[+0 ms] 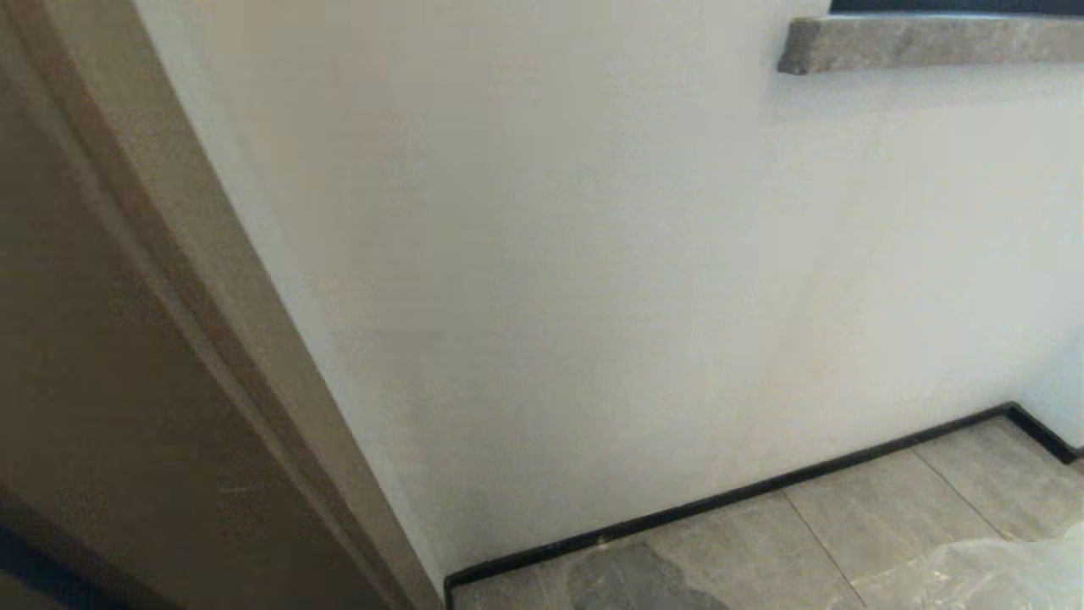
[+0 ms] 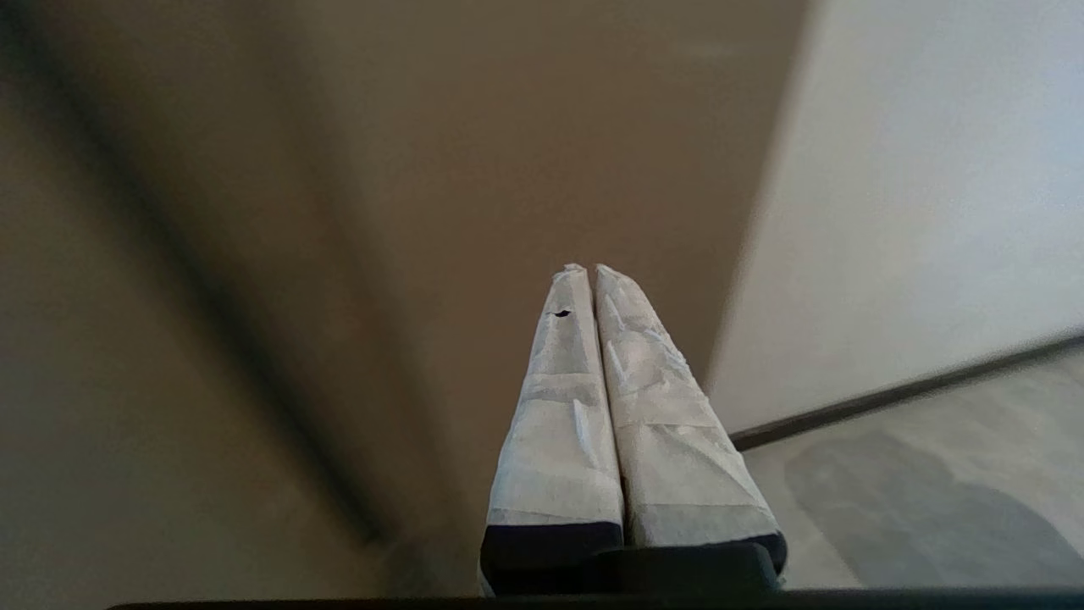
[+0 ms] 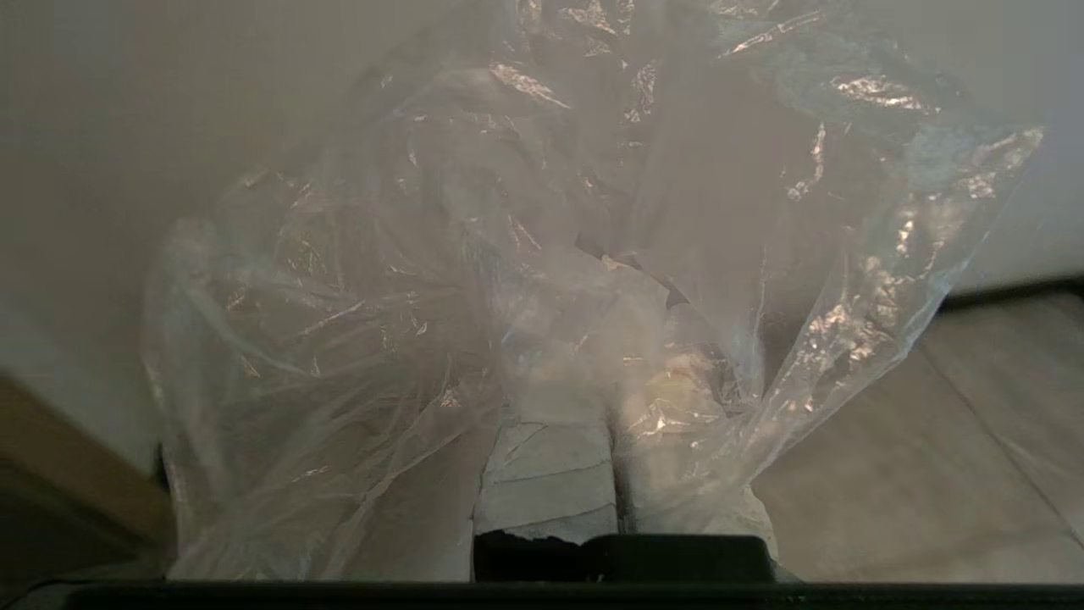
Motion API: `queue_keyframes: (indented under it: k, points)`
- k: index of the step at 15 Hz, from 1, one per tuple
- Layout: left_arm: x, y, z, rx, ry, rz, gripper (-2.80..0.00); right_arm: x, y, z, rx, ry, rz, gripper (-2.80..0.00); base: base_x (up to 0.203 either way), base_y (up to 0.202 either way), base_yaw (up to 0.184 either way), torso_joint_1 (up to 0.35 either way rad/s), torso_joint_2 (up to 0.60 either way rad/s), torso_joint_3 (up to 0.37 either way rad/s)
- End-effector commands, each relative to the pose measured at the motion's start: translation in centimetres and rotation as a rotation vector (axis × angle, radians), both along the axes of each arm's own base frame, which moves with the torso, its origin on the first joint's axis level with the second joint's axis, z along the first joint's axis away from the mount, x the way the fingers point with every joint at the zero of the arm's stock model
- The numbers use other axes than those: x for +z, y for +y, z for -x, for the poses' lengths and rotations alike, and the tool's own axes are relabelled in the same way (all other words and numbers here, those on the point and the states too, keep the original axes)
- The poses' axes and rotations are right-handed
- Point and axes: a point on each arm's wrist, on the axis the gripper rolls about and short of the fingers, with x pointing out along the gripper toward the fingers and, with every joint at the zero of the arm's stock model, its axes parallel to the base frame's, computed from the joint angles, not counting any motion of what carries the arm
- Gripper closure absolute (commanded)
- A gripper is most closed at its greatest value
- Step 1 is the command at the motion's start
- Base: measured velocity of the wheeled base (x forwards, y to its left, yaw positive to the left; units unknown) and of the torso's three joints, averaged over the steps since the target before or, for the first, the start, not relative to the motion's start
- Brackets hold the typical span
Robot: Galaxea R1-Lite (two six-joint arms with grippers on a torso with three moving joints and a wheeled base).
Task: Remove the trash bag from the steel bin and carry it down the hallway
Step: Put the trash bag at the door
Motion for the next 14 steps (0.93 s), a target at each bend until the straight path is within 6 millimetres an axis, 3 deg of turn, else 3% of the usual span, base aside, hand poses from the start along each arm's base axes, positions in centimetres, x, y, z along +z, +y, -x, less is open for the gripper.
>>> queue_keyframes:
  k: [1,14]
  points:
    - [0.00,0.00,0.00,0.000,0.000,0.000,0.00,-0.06,-0.01,-0.01,0.000,0.003,0.000,0.00,0.001,-0.008,0.132,0.000,0.00,0.000]
    - [0.00,0.00,0.00,0.000,0.000,0.000,0.00,-0.11,0.00,-0.03,0.002,0.007,0.002,0.00,0.000,0.000,0.007,0.000,0.00,0.000]
